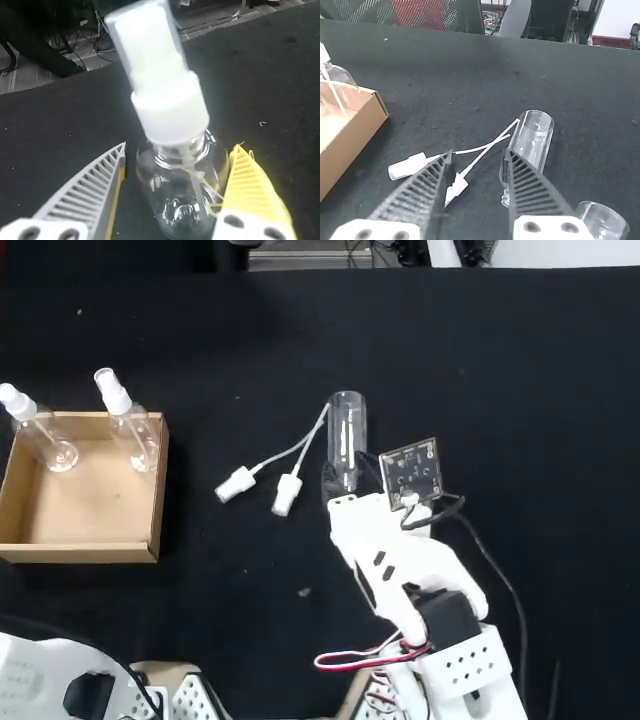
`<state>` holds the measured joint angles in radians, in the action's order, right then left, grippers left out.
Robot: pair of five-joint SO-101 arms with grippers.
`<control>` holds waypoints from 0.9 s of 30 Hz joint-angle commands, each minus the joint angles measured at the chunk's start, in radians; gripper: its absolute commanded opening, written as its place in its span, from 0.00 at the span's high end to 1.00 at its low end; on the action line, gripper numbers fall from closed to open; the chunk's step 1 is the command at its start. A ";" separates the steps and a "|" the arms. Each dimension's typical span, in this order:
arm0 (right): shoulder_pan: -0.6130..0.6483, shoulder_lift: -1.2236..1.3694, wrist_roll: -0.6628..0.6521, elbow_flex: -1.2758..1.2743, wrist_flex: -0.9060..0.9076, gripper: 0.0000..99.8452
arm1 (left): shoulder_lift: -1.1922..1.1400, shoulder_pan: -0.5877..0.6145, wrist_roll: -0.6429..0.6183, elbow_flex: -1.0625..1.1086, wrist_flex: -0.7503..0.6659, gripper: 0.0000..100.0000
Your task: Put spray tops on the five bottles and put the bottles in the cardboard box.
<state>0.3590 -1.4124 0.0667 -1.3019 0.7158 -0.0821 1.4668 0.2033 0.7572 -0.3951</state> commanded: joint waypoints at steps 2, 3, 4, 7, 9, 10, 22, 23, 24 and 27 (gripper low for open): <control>0.005 -0.013 -0.006 0.007 -0.028 0.87 | 0.057 -0.002 -0.012 -0.073 0.005 0.70; 0.005 -0.013 -0.006 0.007 -0.028 0.87 | 0.057 -0.004 -0.012 -0.074 0.005 0.70; 0.005 -0.013 -0.006 0.007 -0.028 0.87 | 0.057 -0.004 -0.012 -0.074 0.005 0.70; 0.005 -0.013 -0.006 0.007 -0.028 0.87 | 0.060 -0.012 -0.014 -0.074 0.005 0.70; 0.005 -0.013 -0.006 0.007 -0.028 0.87 | 0.066 -0.013 -0.014 -0.076 0.005 0.70; 0.005 -0.013 -0.006 0.007 -0.028 0.87 | 0.066 -0.013 -0.014 -0.076 0.005 0.70; 0.005 -0.013 -0.006 0.007 -0.026 0.87 | 0.058 -0.042 -0.006 -0.087 0.005 0.70; 0.005 -0.013 -0.006 0.007 -0.026 0.87 | 0.057 -0.045 -0.006 -0.085 0.005 0.70; 0.005 -0.013 -0.006 0.007 -0.026 0.87 | 0.057 -0.047 -0.006 -0.084 0.005 0.70; 0.005 -0.013 -0.006 0.007 -0.026 0.87 | 0.057 -0.050 -0.008 -0.077 0.005 0.72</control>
<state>0.3590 -1.4124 0.0667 -1.3019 0.7158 -0.0775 1.4377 0.2002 0.7388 -0.3936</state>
